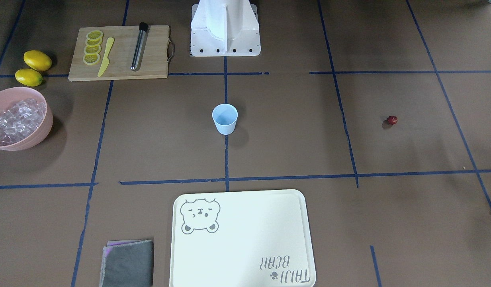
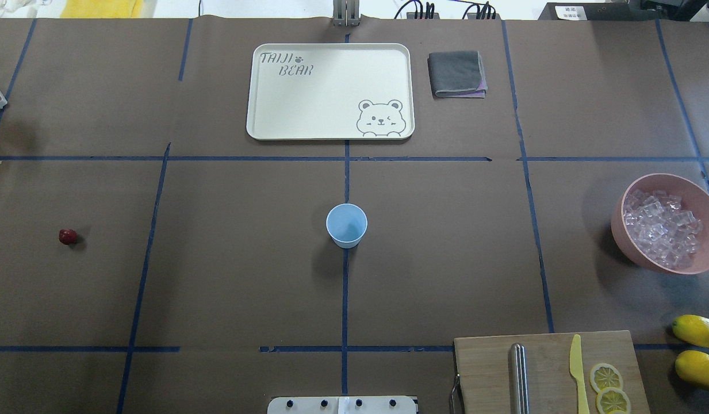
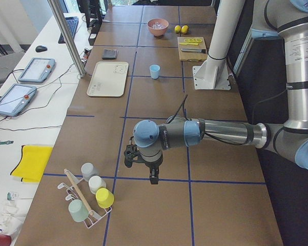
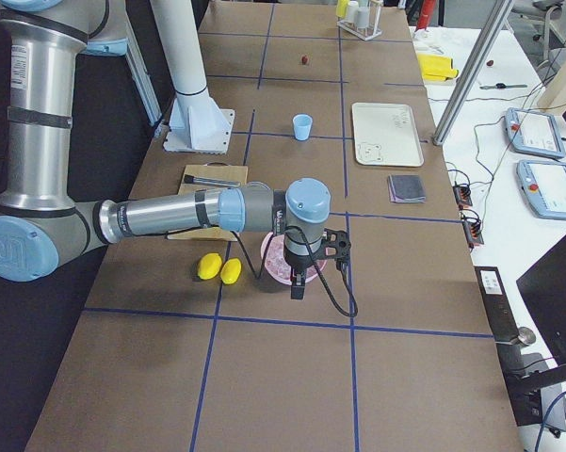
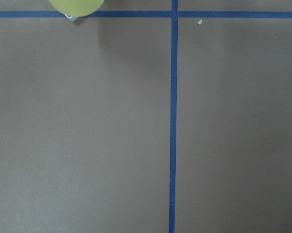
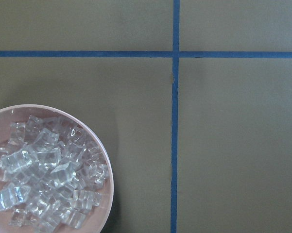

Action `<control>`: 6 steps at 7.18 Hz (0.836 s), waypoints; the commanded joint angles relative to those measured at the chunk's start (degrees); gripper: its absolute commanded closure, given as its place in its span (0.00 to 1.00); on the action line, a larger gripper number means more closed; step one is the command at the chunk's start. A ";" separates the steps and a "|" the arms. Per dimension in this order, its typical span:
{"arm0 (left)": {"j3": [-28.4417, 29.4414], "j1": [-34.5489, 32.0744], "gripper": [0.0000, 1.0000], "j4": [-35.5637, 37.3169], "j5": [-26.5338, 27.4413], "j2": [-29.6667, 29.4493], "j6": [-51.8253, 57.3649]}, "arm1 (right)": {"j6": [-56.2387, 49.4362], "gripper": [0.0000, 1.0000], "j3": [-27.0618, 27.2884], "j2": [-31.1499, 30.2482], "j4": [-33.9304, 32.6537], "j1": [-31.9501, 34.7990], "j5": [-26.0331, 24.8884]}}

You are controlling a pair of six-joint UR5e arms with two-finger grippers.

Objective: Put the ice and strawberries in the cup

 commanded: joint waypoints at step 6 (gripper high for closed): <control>-2.85 1.39 0.00 -0.91 0.01 0.95 -0.85 | -0.20 0.01 0.35 0.48 0.74 -0.53 -0.08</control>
